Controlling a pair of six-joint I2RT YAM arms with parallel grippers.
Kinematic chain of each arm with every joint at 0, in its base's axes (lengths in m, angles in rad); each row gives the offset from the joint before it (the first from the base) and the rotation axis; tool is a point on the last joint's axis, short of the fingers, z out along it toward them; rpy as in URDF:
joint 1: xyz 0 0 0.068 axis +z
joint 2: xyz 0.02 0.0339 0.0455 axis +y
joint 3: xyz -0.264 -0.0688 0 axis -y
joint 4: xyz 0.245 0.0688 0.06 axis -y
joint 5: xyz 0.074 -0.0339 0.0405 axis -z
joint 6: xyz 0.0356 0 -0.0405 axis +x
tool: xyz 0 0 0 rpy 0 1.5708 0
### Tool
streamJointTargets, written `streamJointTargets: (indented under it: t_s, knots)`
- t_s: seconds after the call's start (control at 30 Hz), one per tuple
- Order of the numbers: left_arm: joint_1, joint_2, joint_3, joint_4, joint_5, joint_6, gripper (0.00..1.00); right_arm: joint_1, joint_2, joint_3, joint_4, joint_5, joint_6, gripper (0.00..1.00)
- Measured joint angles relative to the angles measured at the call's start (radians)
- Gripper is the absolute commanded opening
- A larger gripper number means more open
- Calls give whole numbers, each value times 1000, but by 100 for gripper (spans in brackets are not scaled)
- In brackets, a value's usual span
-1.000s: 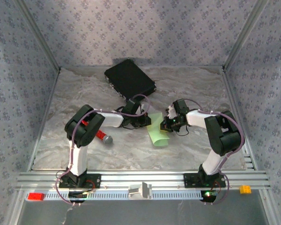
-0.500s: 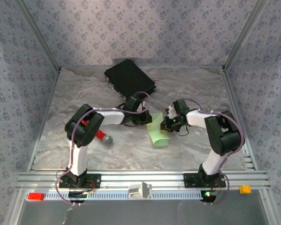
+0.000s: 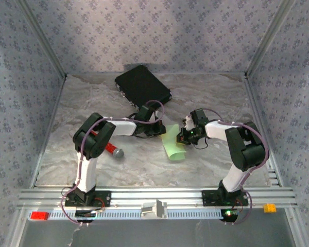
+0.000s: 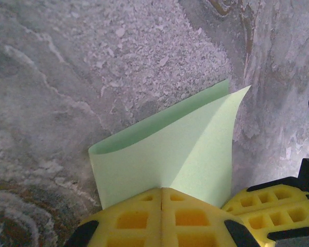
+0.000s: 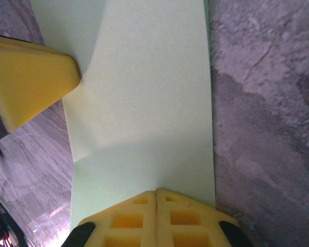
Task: Fold a paper plane with a square sheet of paper (pick it up from the middle)
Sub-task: First fold the square sheet of paper in half at the center of the table.
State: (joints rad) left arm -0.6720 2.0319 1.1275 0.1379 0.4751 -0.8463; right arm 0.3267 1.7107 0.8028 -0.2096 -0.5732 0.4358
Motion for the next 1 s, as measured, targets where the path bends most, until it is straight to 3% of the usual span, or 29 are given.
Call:
streamJointTargets:
  t_s: [1.0]
  knots:
    - [-2,-5,75,-114,-220,-91,4,-2,-2,-6,18,1,0,0]
